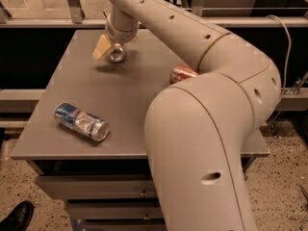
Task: Pick orange can
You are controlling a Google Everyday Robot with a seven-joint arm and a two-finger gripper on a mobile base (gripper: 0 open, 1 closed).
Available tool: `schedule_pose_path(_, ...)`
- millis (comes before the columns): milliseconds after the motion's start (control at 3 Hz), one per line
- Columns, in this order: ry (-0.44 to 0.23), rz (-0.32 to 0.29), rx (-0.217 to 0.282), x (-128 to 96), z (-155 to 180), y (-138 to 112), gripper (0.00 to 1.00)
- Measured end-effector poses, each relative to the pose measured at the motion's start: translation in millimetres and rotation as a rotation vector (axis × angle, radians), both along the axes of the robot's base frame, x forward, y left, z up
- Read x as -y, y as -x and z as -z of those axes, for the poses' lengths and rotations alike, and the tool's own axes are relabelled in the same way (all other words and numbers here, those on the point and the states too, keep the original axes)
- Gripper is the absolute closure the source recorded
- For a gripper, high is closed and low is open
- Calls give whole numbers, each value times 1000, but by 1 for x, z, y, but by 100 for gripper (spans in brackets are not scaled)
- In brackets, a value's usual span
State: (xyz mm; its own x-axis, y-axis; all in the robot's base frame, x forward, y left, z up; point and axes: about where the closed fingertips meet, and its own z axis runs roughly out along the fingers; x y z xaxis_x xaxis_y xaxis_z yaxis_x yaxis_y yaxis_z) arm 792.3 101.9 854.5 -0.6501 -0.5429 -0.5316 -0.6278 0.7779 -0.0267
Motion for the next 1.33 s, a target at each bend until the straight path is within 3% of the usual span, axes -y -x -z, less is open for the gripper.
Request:
schedule_pose_path(333, 49, 36, 17, 14, 10, -15, 33)
schedule_pose_path(667, 71, 50, 50, 26, 6, -23, 64)
schedule_pose_path(1000, 61, 43, 128, 40, -23, -17, 95)
schedule_pose_path(1333, -52, -40, 225, 50, -59, 10, 100)
